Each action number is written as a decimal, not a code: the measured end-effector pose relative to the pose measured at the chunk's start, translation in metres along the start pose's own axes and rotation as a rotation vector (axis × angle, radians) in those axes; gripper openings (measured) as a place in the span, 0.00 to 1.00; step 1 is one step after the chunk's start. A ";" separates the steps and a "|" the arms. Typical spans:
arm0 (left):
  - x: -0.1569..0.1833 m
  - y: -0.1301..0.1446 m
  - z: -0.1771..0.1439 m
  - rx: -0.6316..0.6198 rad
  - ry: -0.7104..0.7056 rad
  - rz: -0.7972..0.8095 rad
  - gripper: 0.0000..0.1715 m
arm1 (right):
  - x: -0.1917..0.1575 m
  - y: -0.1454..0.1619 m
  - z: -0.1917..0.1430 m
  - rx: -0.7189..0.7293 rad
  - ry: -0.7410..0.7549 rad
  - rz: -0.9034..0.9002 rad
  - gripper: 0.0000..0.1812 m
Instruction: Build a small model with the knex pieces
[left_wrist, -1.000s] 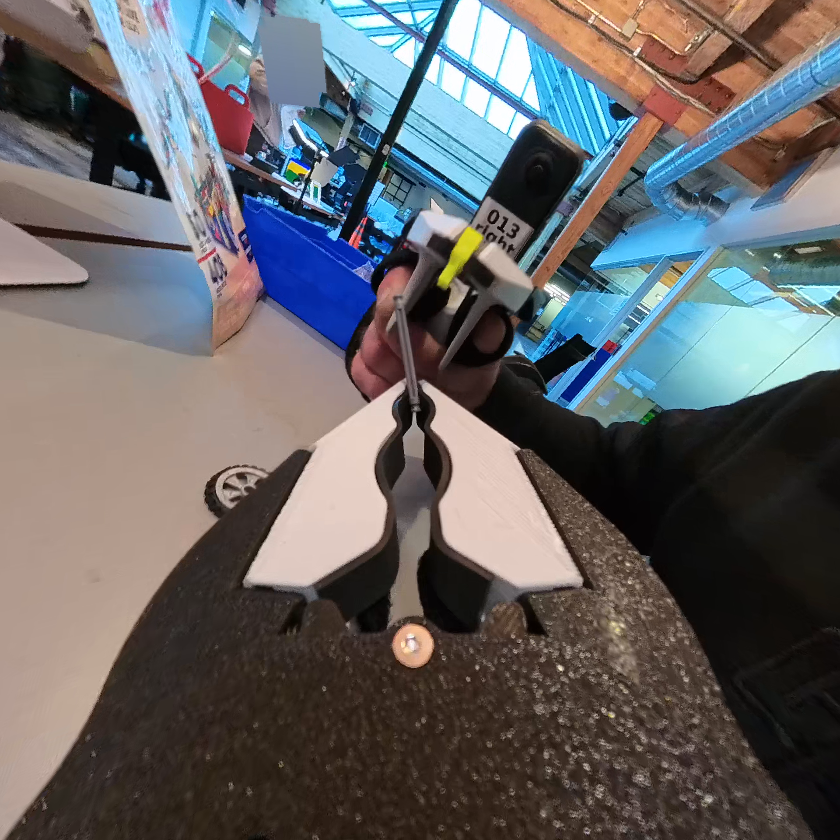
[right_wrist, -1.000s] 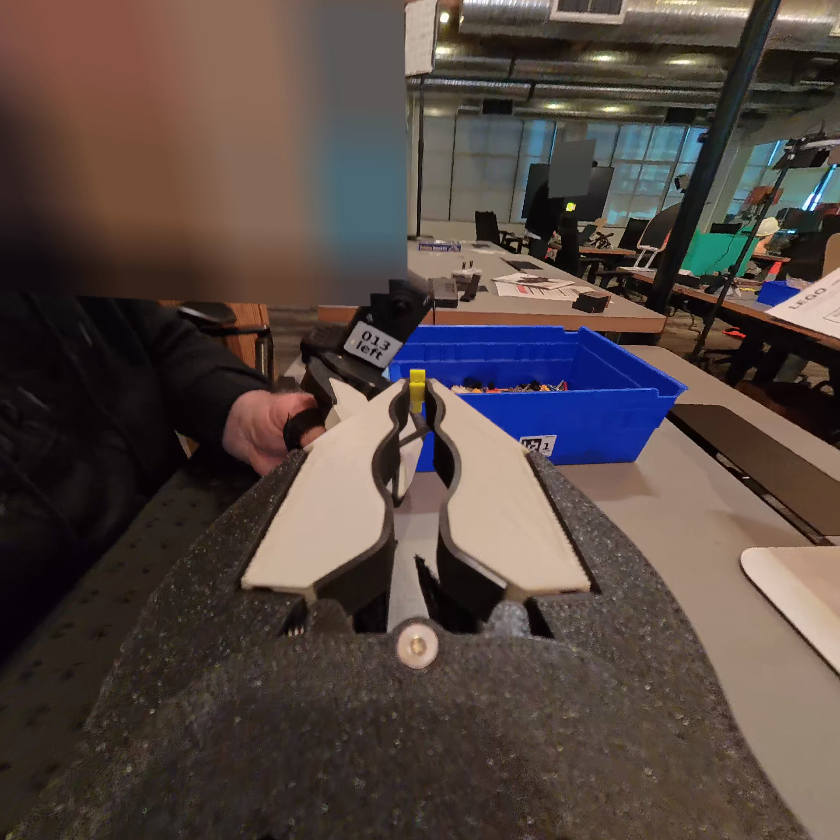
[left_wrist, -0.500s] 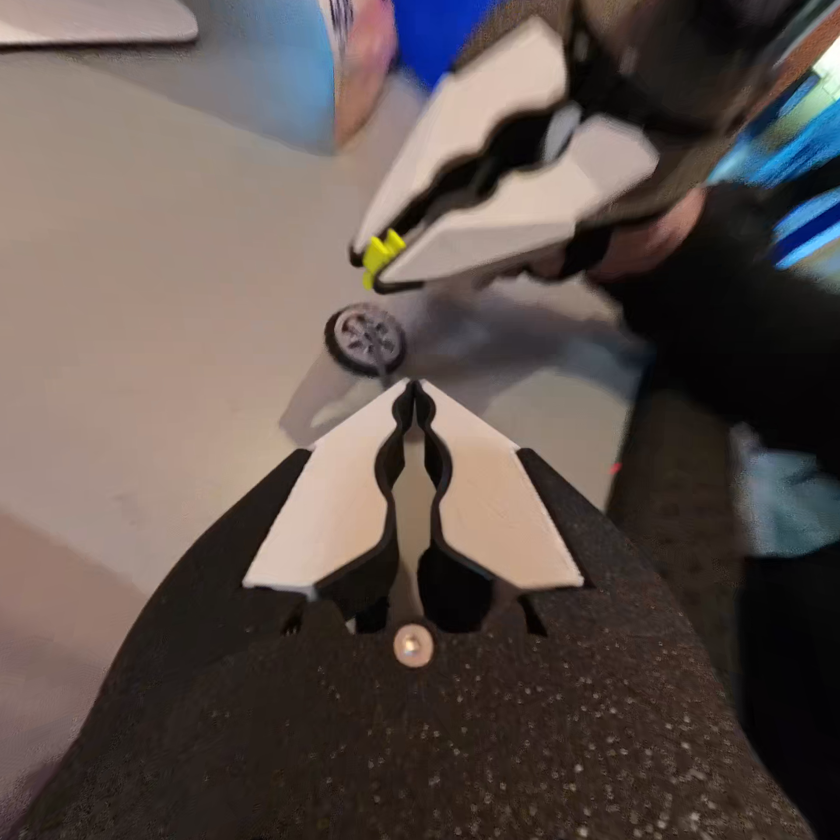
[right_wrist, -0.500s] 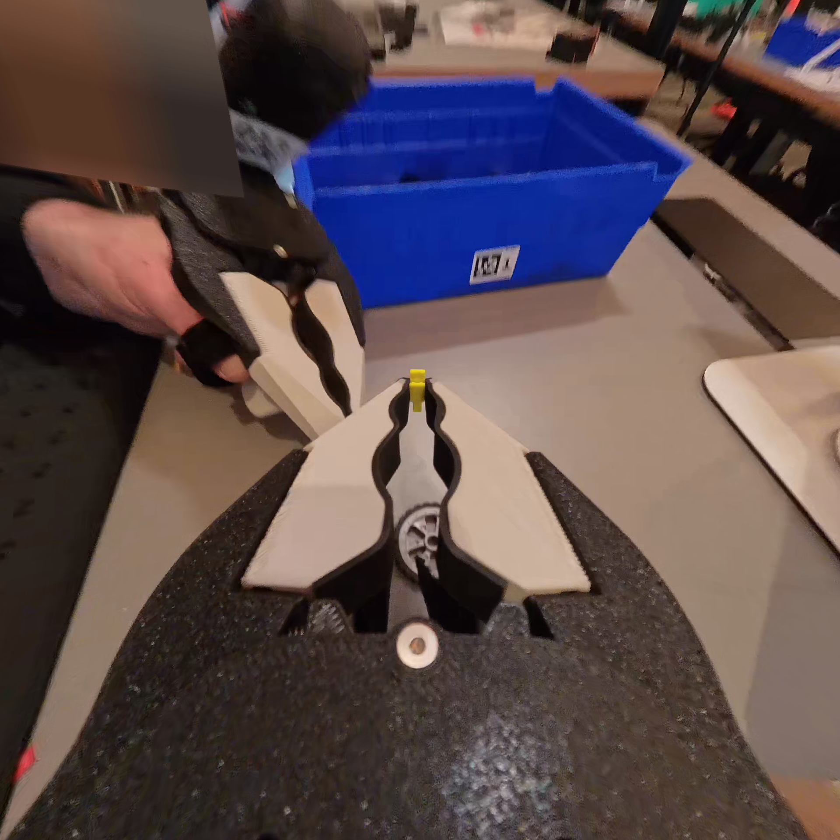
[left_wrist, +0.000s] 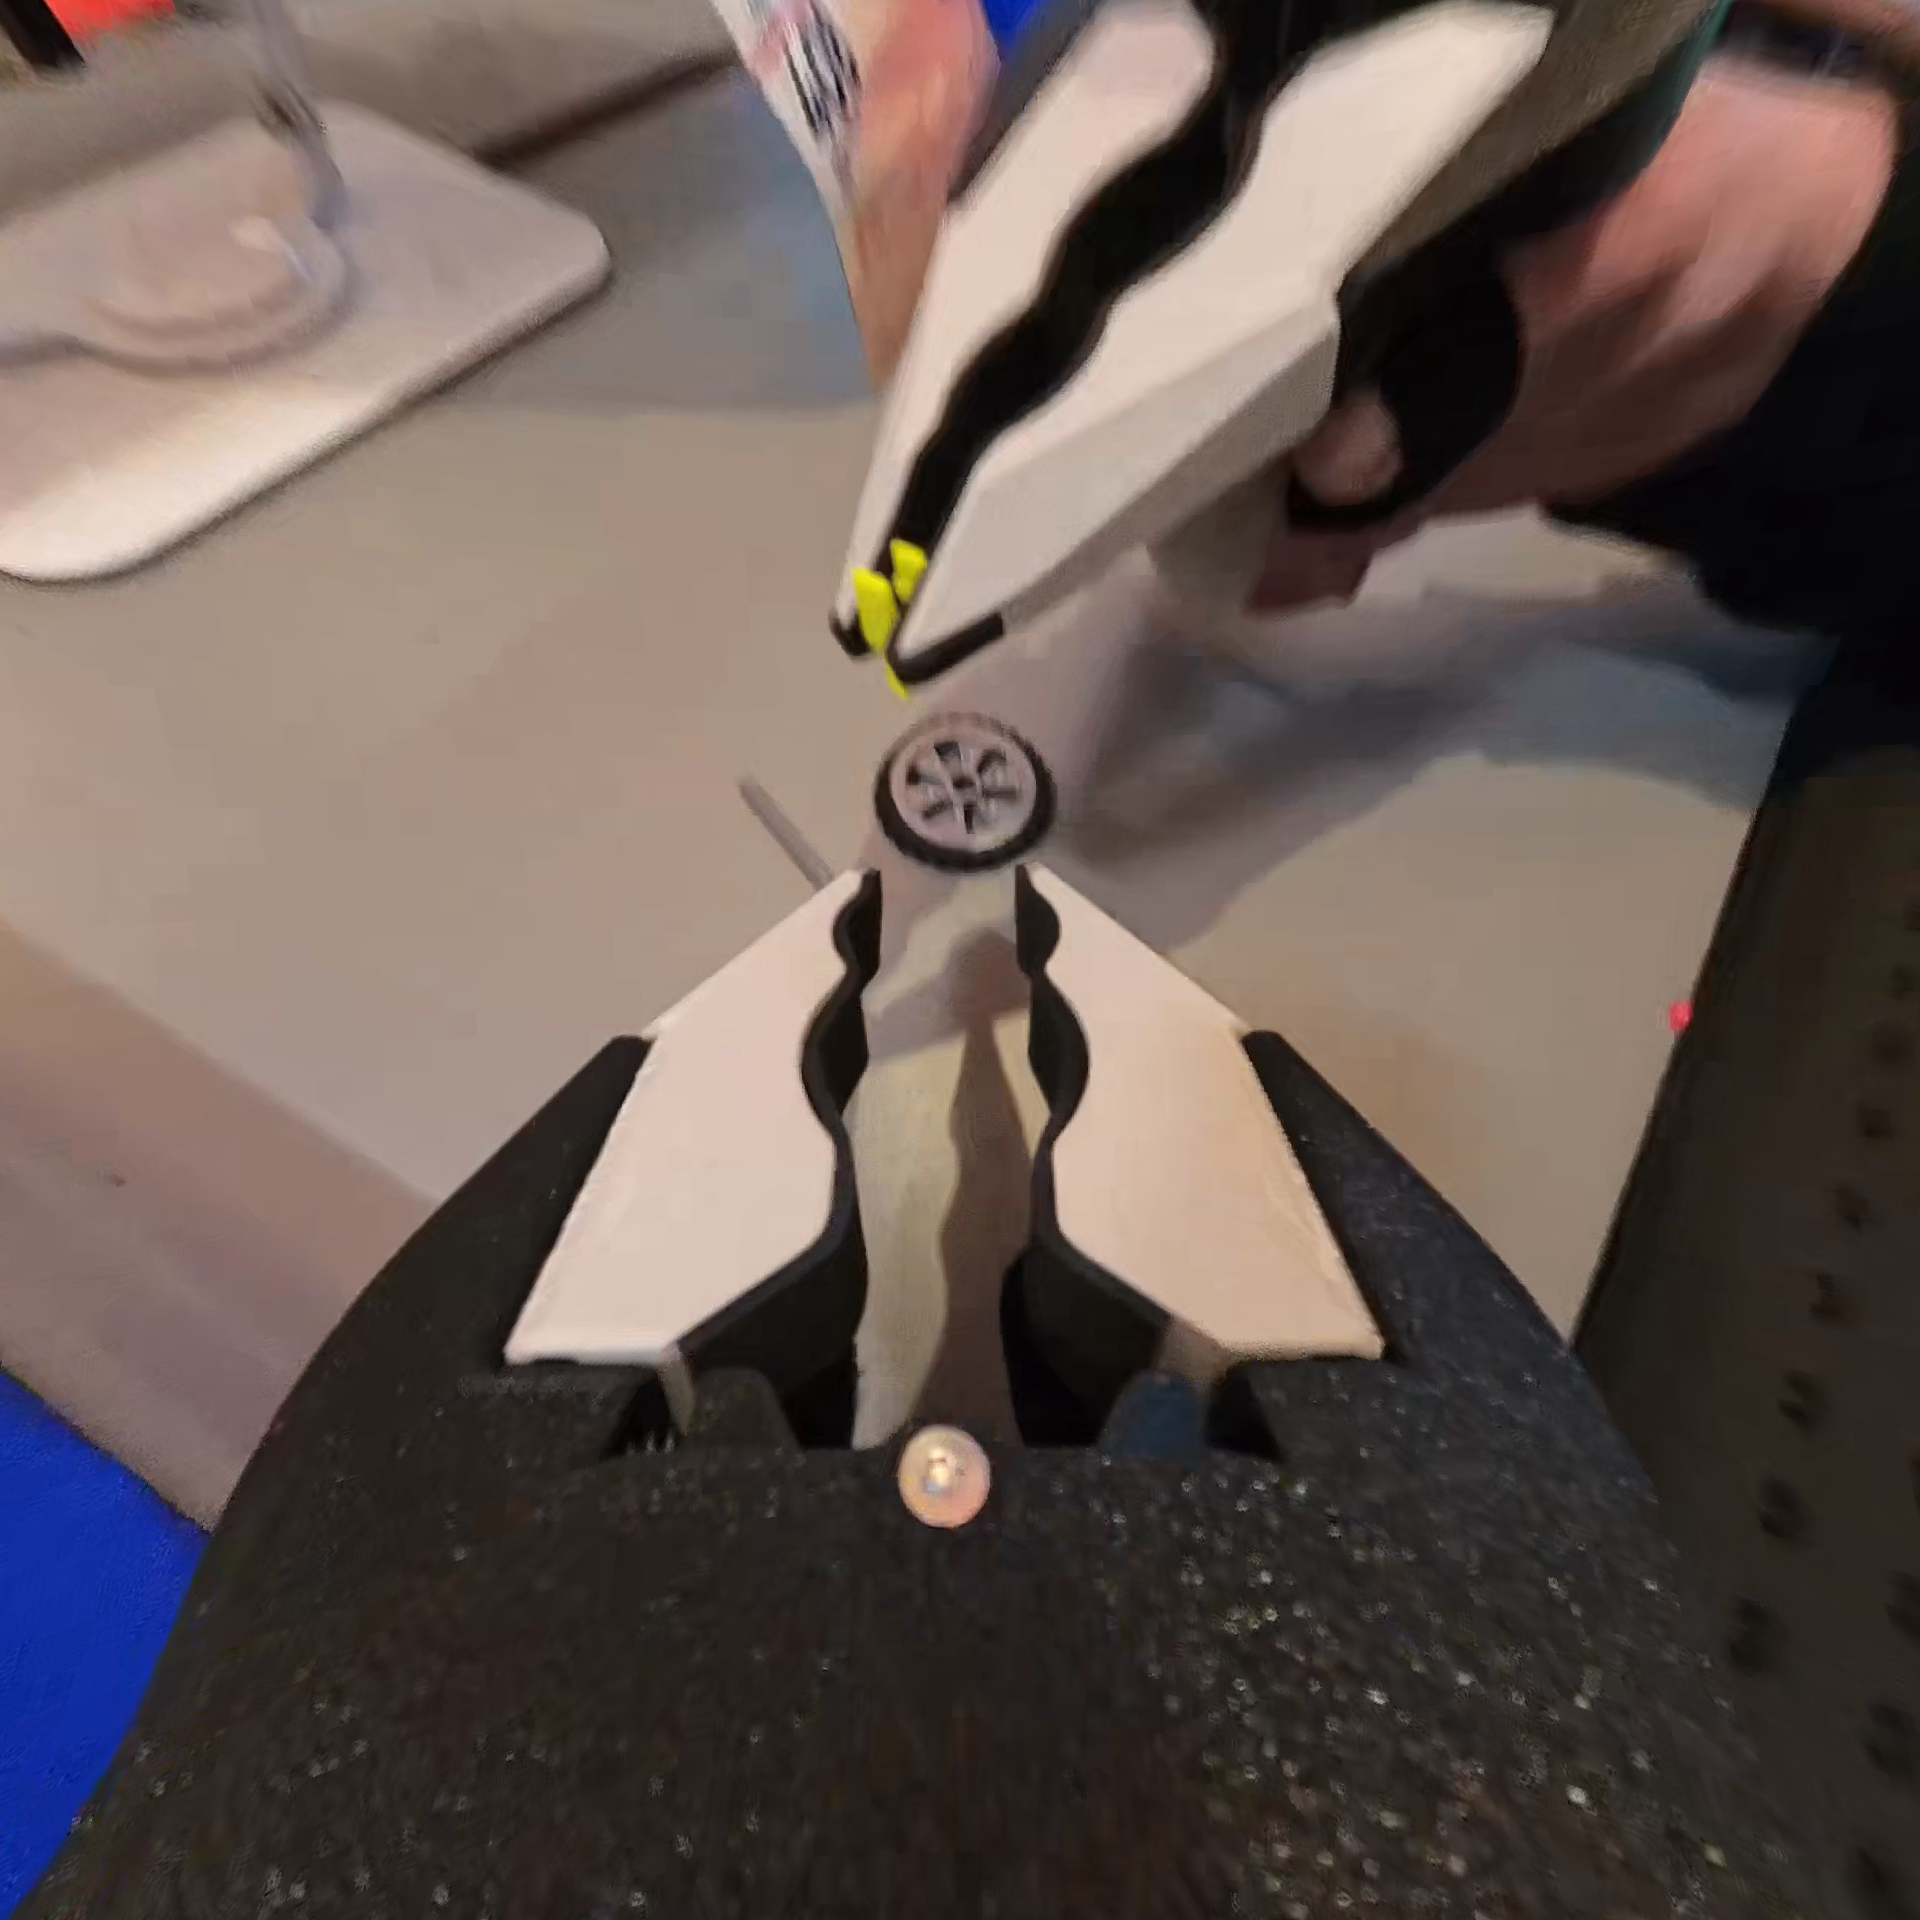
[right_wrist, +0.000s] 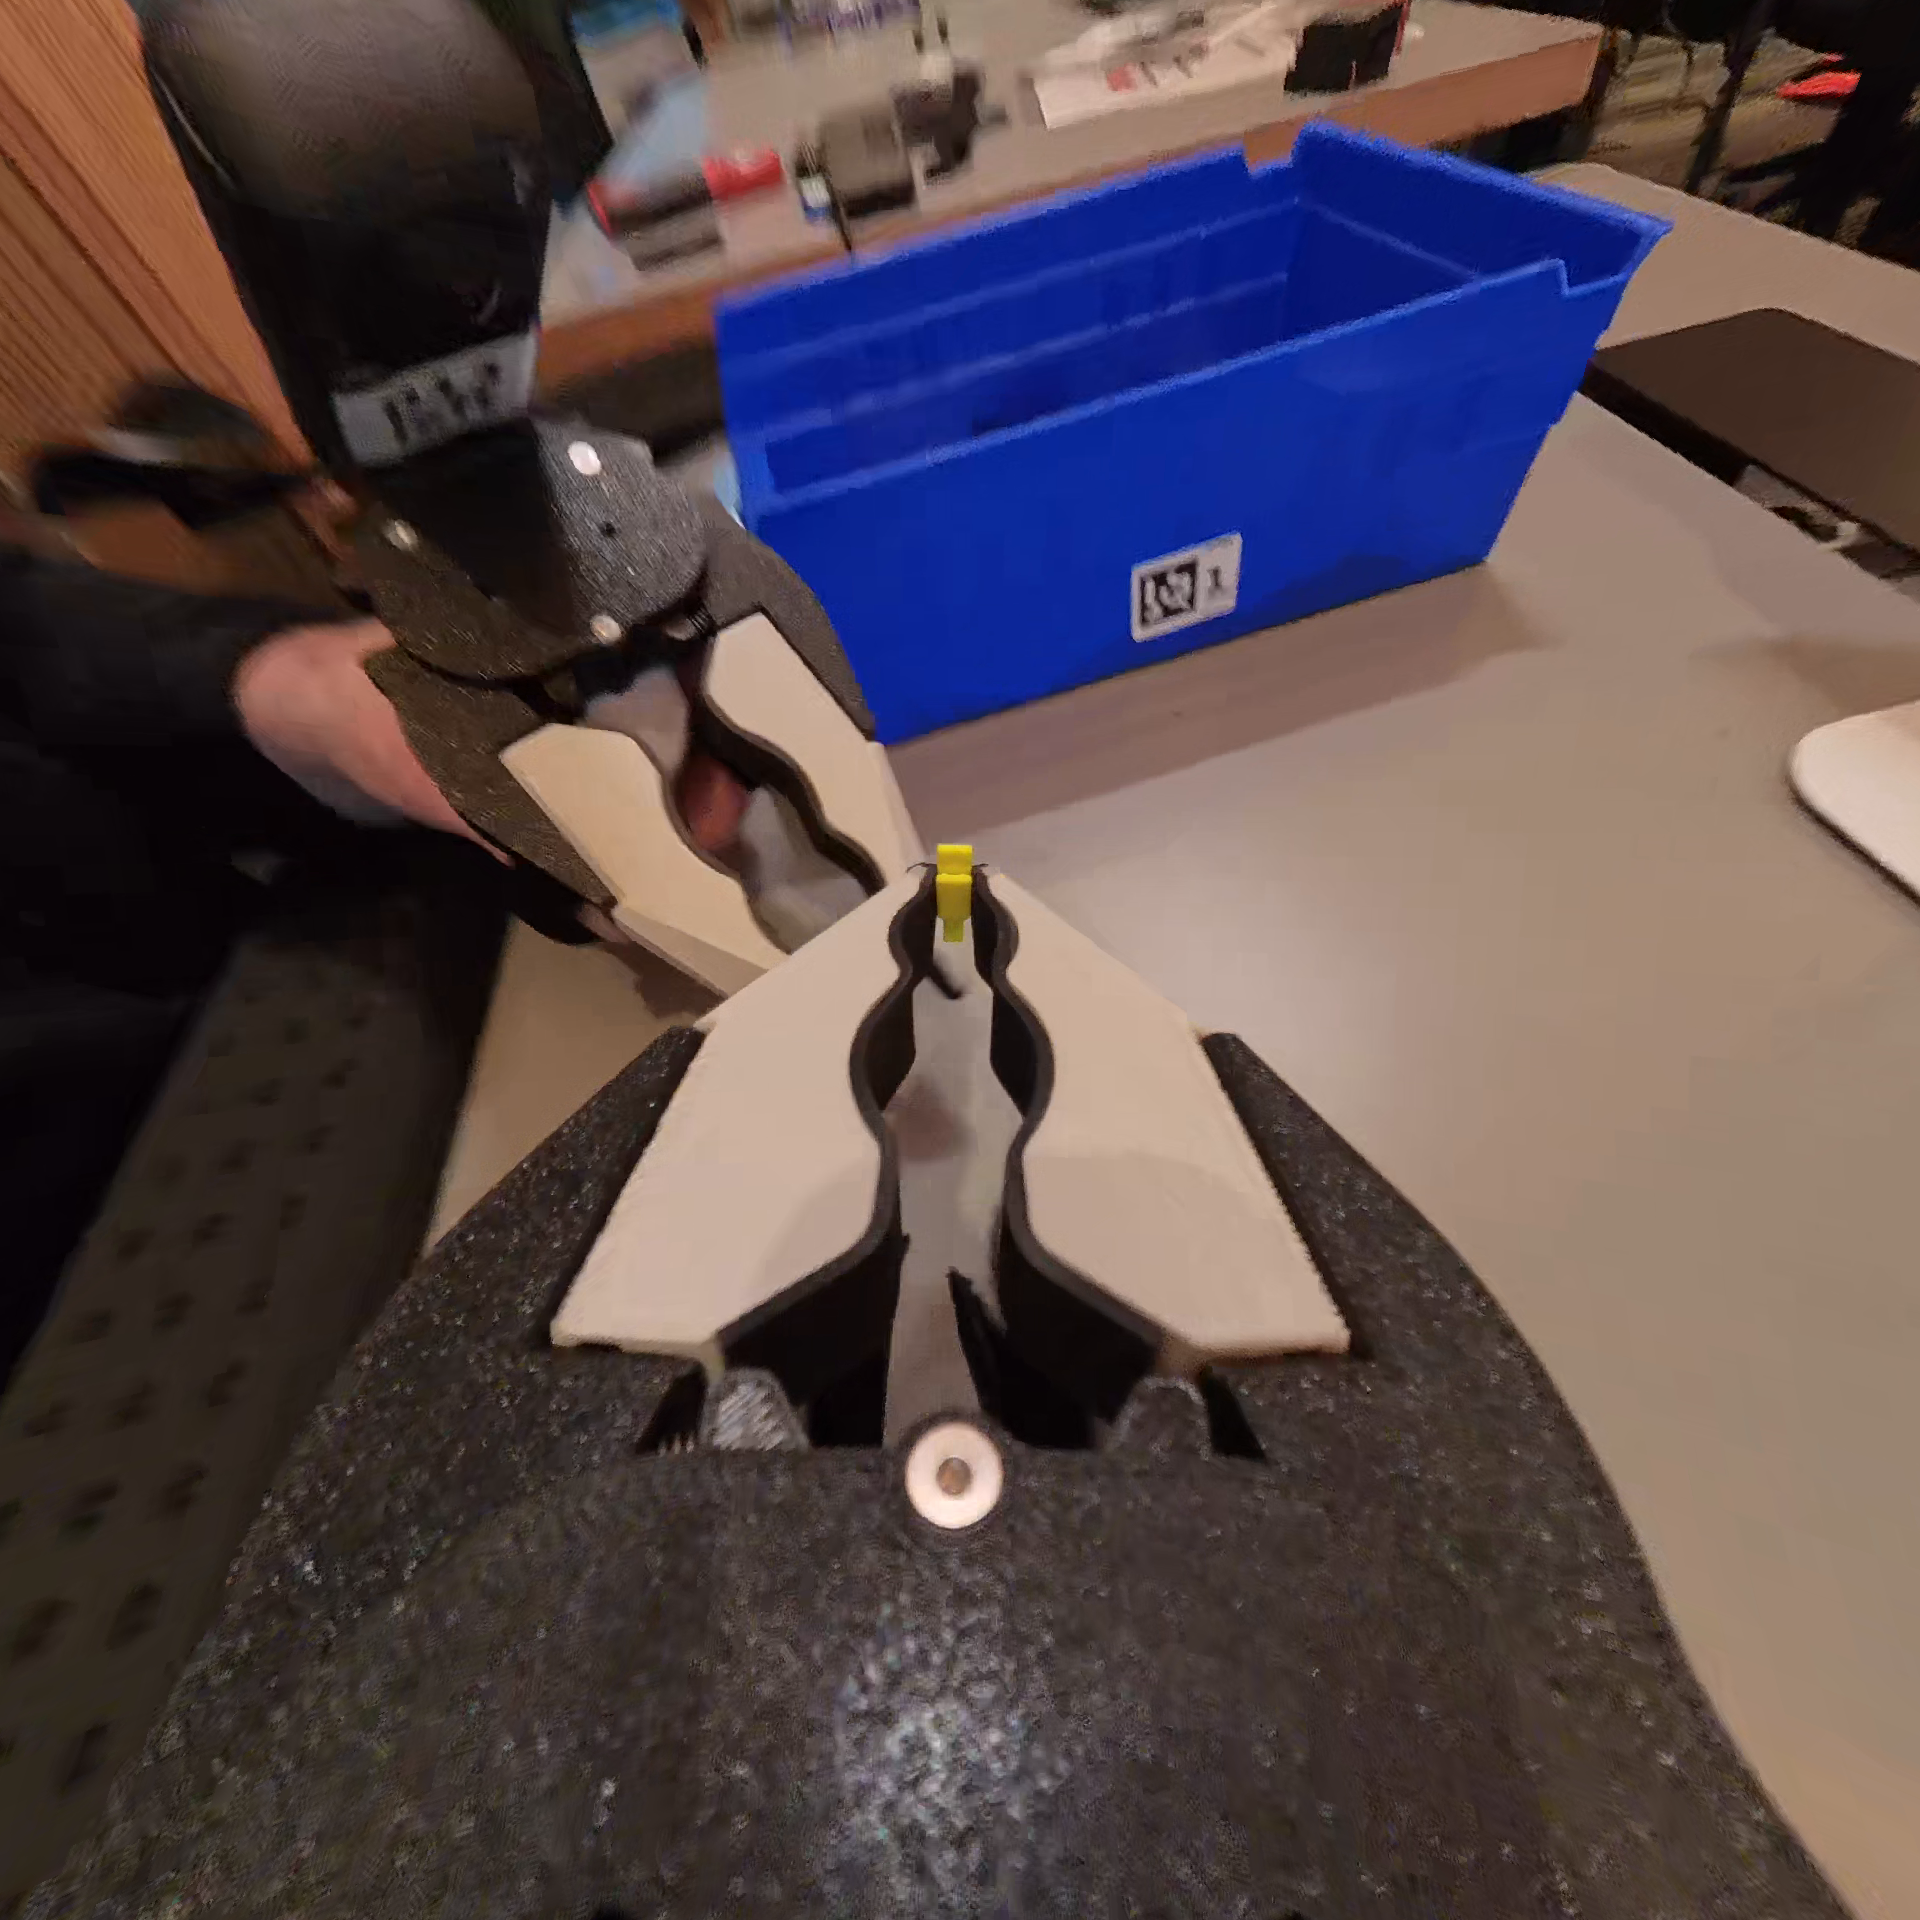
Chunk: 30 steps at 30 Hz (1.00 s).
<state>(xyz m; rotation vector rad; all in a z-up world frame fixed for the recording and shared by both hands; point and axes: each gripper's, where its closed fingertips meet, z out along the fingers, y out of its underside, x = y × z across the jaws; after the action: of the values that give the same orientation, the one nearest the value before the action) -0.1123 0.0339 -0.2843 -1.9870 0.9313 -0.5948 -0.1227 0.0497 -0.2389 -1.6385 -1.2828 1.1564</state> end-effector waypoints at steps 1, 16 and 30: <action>0.001 -0.011 -0.002 0.059 0.015 -0.011 0.14 | -0.003 -0.006 0.000 0.043 -0.037 0.043 0.03; 0.011 -0.077 -0.036 0.530 0.297 -0.287 0.00 | -0.023 -0.043 -0.013 0.303 -0.255 0.243 0.03; 0.023 -0.060 -0.022 0.381 0.423 -0.298 0.00 | -0.021 -0.021 -0.020 0.028 -0.150 0.046 0.03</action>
<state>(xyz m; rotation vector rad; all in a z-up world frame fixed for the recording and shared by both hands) -0.0901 0.0276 -0.2202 -1.6891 0.6951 -1.2976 -0.1120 0.0339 -0.2087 -1.5926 -1.3212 1.3404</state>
